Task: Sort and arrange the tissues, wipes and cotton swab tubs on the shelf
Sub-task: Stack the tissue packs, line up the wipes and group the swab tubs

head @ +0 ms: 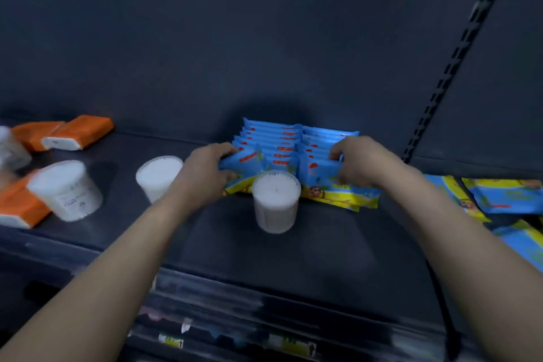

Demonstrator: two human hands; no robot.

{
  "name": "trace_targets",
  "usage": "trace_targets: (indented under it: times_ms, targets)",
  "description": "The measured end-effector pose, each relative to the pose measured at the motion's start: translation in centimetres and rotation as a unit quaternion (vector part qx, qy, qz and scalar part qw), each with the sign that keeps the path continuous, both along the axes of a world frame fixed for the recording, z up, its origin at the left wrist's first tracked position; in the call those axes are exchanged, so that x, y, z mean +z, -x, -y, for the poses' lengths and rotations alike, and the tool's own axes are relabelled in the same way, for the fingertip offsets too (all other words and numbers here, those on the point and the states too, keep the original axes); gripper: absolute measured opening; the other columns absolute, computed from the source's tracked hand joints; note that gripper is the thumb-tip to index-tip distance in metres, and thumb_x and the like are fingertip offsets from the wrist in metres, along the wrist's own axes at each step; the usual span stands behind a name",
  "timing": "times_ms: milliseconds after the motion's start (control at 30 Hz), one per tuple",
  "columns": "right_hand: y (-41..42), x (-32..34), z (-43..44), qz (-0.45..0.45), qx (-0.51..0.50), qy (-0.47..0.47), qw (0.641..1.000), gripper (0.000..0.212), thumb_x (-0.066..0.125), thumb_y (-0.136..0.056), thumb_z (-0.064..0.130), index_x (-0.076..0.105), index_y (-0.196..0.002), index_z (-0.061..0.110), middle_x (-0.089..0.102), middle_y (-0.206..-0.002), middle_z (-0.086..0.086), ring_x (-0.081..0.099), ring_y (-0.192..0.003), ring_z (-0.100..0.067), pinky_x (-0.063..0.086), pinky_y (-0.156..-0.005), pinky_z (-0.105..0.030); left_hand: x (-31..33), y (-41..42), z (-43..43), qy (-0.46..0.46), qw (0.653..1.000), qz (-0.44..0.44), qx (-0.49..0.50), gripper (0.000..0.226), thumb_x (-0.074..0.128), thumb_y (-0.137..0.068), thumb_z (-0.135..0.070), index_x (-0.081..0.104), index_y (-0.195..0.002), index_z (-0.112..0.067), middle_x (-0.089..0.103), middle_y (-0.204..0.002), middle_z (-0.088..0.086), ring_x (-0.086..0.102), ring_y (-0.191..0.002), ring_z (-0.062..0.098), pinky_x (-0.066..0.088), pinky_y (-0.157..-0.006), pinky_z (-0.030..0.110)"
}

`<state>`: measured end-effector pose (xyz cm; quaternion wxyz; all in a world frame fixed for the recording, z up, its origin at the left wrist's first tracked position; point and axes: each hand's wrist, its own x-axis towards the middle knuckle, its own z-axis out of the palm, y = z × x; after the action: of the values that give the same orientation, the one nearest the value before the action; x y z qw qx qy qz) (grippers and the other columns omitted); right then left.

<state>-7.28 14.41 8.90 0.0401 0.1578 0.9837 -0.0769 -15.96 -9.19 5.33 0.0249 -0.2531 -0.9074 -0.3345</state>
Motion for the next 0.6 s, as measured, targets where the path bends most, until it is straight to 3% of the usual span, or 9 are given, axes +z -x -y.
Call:
trace_targets:
  times_ms: [67, 133, 233, 300, 367, 467, 600]
  targets:
    - [0.1, -0.6, 0.7, 0.005, -0.025, -0.022, 0.999, 0.037, 0.059, -0.083, 0.012, 0.061, -0.118, 0.026, 0.059, -0.126, -0.004, 0.053, -0.117, -0.027, 0.040, -0.094, -0.035, -0.1, 1.5, -0.5, 0.024, 0.999, 0.003, -0.042, 0.041, 0.070, -0.073, -0.001, 0.065, -0.112, -0.013, 0.064, -0.109, 0.003, 0.058, -0.102, 0.018, 0.040, -0.086, 0.023]
    - [0.3, -1.4, 1.3, 0.006, -0.049, -0.037, 0.998, 0.036, 0.057, -0.084, 0.012, 0.060, -0.117, 0.027, 0.059, -0.124, -0.003, 0.050, -0.118, -0.027, 0.034, -0.096, -0.038, -0.5, 2.7, -0.9, 0.043, 0.994, 0.014, -0.095, 0.039, 0.071, -0.072, 0.000, 0.067, -0.110, -0.012, 0.063, -0.105, 0.002, 0.057, -0.100, 0.015, 0.037, -0.082, 0.019]
    - [0.5, -2.6, 2.1, -0.003, -0.066, -0.046, 0.997, 0.035, 0.056, -0.083, 0.009, 0.062, -0.112, 0.027, 0.061, -0.118, -0.003, 0.049, -0.115, -0.028, 0.029, -0.087, -0.038, -1.0, 3.6, -1.5, 0.076, 0.982, 0.019, -0.172, 0.035, 0.070, -0.072, 0.000, 0.069, -0.104, -0.015, 0.063, -0.098, 0.000, 0.059, -0.098, 0.017, 0.041, -0.081, 0.022]
    - [0.5, -3.1, 2.4, -0.001, -0.065, -0.062, 0.996, 0.034, 0.057, -0.082, 0.010, 0.064, -0.110, 0.027, 0.060, -0.114, -0.004, 0.047, -0.114, -0.029, 0.026, -0.083, -0.038, -1.5, 4.0, -2.2, 0.107, 0.972, -0.004, -0.210, 0.039, 0.067, -0.075, -0.002, 0.066, -0.113, -0.015, 0.059, -0.104, 0.004, 0.054, -0.103, 0.020, 0.040, -0.088, 0.026]
    - [0.5, -3.1, 2.4, 0.006, -0.065, -0.080, 0.995, 0.035, 0.058, -0.083, 0.012, 0.062, -0.113, 0.029, 0.058, -0.115, -0.004, 0.045, -0.117, -0.028, 0.028, -0.089, -0.039, -1.8, 4.2, -3.0, 0.121, 0.965, -0.027, -0.230, 0.044, 0.063, -0.078, -0.004, 0.061, -0.120, -0.015, 0.056, -0.111, 0.006, 0.051, -0.108, 0.022, 0.040, -0.094, 0.030]
    - [0.3, -2.8, 2.3, 0.010, -0.061, -0.088, 0.994, 0.037, 0.059, -0.085, 0.015, 0.059, -0.119, 0.029, 0.058, -0.119, -0.004, 0.043, -0.120, -0.027, 0.031, -0.095, -0.038, -2.2, 4.3, -3.6, 0.116, 0.962, -0.055, -0.243, 0.040, 0.063, -0.078, -0.006, 0.060, -0.117, -0.014, 0.055, -0.109, 0.005, 0.051, -0.108, 0.023, 0.041, -0.092, 0.033]
    - [0.3, -2.8, 1.9, 0.001, -0.048, -0.062, 0.997, 0.034, 0.059, -0.082, 0.013, 0.060, -0.115, 0.025, 0.059, -0.117, -0.005, 0.046, -0.115, -0.027, 0.041, -0.092, -0.034, -2.9, 4.6, -3.5, 0.117, 0.958, -0.111, -0.239, 0.035, 0.066, -0.078, -0.012, 0.058, -0.112, -0.012, 0.052, -0.107, 0.005, 0.045, -0.107, 0.023, 0.038, -0.094, 0.035]
